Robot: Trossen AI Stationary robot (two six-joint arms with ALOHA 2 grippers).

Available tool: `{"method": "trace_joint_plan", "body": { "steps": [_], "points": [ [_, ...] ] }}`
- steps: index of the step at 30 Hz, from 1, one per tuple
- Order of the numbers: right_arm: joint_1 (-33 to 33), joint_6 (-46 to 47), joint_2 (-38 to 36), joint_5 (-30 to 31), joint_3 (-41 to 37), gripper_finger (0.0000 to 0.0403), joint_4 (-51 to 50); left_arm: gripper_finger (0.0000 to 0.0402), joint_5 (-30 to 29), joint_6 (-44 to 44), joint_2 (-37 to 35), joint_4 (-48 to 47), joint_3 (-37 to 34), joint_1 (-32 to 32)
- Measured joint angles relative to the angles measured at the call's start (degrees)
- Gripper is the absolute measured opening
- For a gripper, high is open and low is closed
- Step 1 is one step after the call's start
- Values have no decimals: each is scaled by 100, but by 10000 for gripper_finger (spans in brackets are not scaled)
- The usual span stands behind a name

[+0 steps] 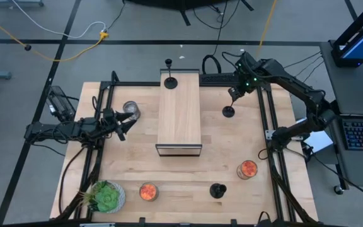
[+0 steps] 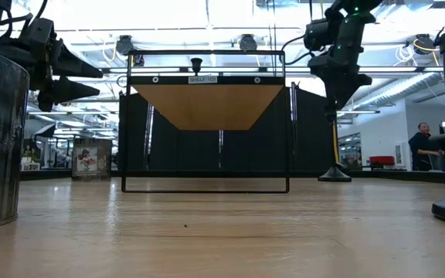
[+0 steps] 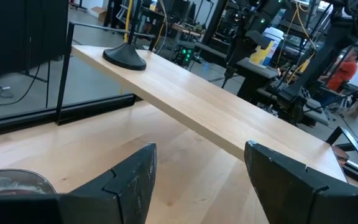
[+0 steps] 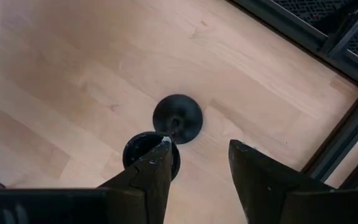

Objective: Pick & Place candle stick holders
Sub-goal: Put the top black candle holder on the shelf

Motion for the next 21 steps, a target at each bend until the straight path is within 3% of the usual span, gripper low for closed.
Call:
{"method": "trace_joint_plan", "body": {
  "steps": [21],
  "points": [
    [-10, -33, 212, -291, -2, 155, -110, 251, -2, -39, 0, -44, 0, 0]
  ]
}}
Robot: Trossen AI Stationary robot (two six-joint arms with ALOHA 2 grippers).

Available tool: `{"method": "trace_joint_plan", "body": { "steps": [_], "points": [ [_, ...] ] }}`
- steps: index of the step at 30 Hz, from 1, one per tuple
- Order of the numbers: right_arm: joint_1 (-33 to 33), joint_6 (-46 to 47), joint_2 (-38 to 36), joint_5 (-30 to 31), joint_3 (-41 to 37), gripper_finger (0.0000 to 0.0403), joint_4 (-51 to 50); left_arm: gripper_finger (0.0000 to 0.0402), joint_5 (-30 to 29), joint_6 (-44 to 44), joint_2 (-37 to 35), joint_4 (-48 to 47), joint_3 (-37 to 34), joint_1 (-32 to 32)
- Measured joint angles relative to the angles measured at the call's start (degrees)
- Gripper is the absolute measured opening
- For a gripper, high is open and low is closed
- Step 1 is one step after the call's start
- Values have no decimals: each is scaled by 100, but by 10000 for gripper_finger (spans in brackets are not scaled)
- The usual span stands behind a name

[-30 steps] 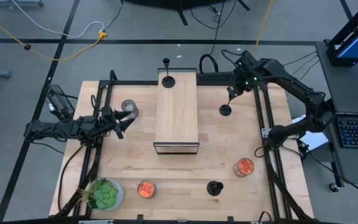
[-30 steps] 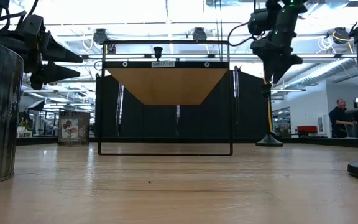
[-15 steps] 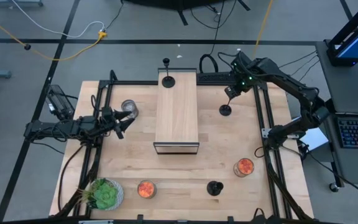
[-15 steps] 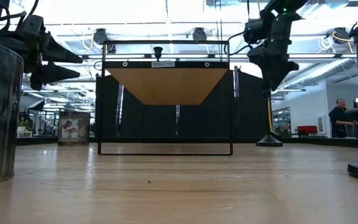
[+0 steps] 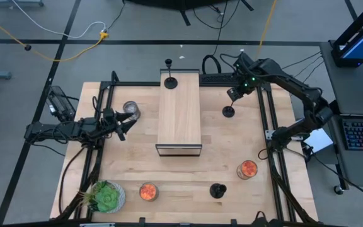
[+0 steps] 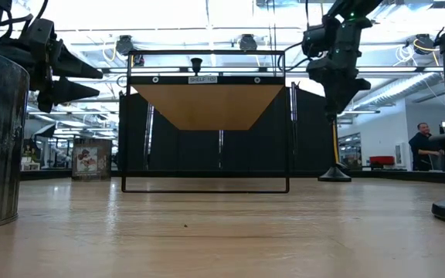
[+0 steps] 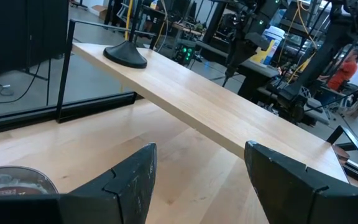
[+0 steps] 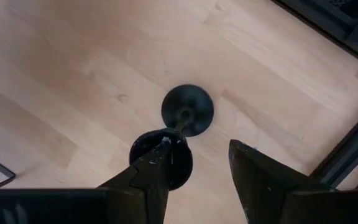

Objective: Pick & Place candle stick holders
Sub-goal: Put the top black candle holder on the shelf

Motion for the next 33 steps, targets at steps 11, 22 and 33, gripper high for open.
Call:
{"method": "trace_joint_plan", "body": {
  "steps": [11, 22, 33],
  "points": [
    [2, -61, 153, -9, -5, 129, -66, 251, 0, 15, 0, 0, 2, 0],
    [8, -149, 151, -57, -306, 75, 2, 251, 0, -30, 0, 3, 2, 0],
    [42, -332, 151, -15, -310, 14, 59, 251, 0, -76, 0, 9, 2, 0]
  ]
}}
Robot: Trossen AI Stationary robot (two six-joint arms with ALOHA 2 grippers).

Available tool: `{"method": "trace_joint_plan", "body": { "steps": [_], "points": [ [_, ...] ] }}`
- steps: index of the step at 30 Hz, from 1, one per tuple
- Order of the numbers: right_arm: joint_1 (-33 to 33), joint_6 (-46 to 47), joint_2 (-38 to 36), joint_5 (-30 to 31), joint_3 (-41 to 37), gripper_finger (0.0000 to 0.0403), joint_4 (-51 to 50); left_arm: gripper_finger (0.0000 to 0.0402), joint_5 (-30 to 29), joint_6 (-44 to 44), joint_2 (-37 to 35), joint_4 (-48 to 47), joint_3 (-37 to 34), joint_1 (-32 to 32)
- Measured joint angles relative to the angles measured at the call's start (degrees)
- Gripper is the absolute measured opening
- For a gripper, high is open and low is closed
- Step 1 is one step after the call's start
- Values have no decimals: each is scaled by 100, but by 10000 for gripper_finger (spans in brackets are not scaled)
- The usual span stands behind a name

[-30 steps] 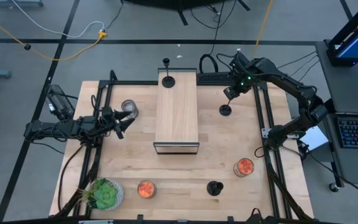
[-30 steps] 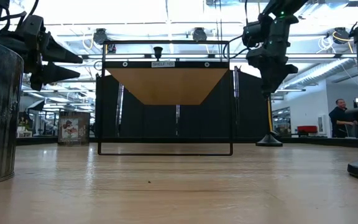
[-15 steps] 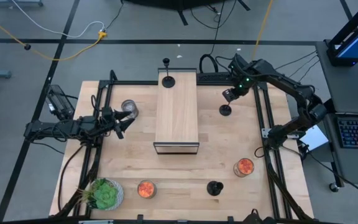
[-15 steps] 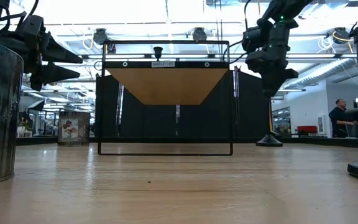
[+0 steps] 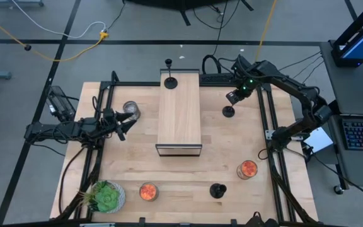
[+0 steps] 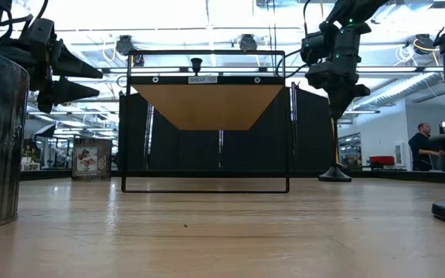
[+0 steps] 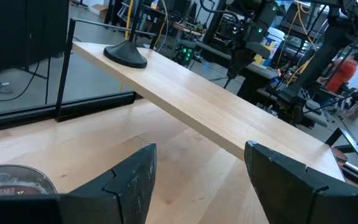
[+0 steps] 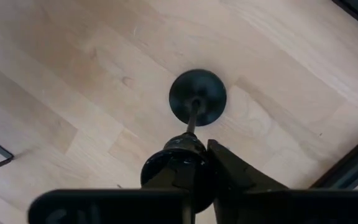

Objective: Pick & Place candle stick holders
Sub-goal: Put the top black candle holder on the shelf

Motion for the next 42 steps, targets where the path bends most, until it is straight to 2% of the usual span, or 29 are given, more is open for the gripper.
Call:
{"method": "trace_joint_plan", "body": {
  "steps": [12, 19, 25, 36, 42],
  "points": [
    [144, -21, -95, 53, -16, 14, -134, 251, 0, -99, 0, 0, 0, 0],
    [265, 8, -353, 88, 33, 12, -712, 251, 0, -103, 0, 0, 0, 2],
    [429, -22, -398, 323, 627, 12, -1347, 251, 0, -129, 2, -2, 0, 0],
    [836, 92, -407, 328, 2026, 12, -2046, 251, 2, -597, 2, 2, 0, 2],
    [1010, 168, -411, 326, 2537, 12, -2209, 251, 2, -633, 1, 33, 0, 2]
  ]
}}
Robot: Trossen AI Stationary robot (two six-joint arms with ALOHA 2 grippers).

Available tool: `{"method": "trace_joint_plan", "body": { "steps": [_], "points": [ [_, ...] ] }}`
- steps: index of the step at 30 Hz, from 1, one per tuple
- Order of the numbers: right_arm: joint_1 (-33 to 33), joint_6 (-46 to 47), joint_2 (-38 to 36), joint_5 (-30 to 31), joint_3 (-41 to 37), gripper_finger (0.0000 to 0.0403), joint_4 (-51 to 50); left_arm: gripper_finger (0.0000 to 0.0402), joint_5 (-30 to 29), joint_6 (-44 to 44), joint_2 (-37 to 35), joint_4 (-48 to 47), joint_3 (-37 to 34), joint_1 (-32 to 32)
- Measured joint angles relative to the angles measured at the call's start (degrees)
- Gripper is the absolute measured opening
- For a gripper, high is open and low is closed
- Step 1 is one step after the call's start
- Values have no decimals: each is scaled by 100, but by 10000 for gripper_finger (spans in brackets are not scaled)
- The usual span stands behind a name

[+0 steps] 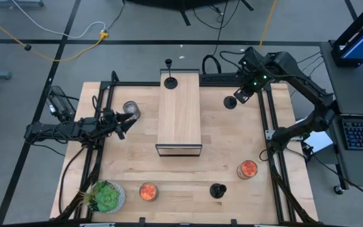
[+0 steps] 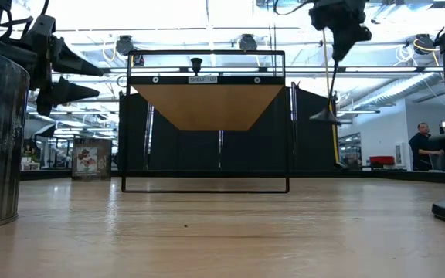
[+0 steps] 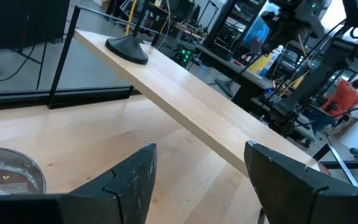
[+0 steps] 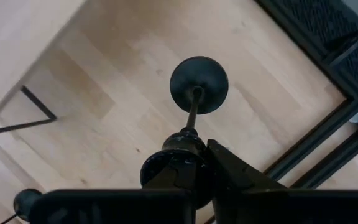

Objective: Pick & Place candle stick holders
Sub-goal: Put the top black candle holder on the shelf

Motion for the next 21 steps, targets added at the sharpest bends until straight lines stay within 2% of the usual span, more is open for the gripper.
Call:
{"method": "trace_joint_plan", "body": {
  "steps": [12, 21],
  "points": [
    [56, -2, 90, 2, 1006, 12, -29, 251, 2, 53, -1, 0, 0, -2],
    [54, -78, 630, -2, 2118, 12, -14, 251, 2, 68, 1, -8, 0, 0]
  ]
}}
